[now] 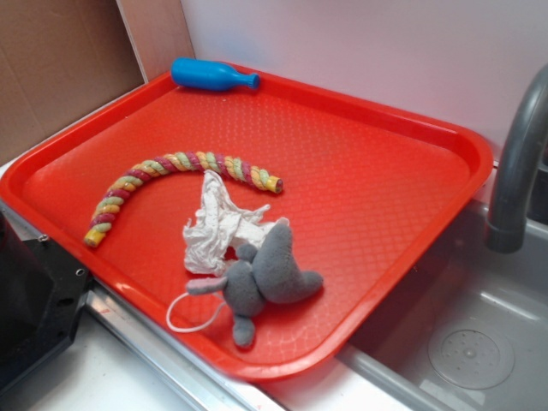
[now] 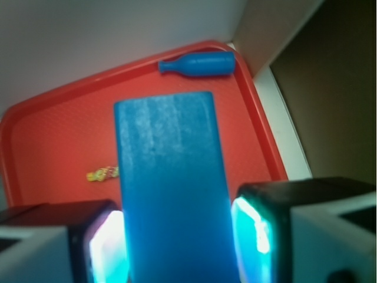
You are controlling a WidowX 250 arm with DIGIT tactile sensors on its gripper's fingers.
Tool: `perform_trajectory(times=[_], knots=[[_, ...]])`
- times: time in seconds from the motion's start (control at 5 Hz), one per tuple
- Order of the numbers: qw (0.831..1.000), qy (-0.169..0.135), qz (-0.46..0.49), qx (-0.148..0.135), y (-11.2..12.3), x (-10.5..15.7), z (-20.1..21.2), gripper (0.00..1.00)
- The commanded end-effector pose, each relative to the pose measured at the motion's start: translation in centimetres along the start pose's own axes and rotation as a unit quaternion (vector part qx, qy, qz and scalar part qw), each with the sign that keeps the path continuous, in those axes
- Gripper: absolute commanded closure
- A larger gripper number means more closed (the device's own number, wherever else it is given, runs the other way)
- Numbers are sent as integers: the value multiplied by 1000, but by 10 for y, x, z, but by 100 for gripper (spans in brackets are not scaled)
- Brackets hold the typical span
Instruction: Grab the blue block.
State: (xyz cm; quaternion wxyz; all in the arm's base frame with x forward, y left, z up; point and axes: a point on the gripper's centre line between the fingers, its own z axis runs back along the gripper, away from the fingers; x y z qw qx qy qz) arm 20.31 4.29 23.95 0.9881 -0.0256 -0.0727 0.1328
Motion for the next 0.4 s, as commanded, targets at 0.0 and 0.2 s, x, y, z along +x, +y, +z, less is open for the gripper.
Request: perform_trajectory(times=[0.0,0.2], knots=[[1000,3,9,20,-52,7,-19,100],[1000,6,14,5,-51,11,-28,100]])
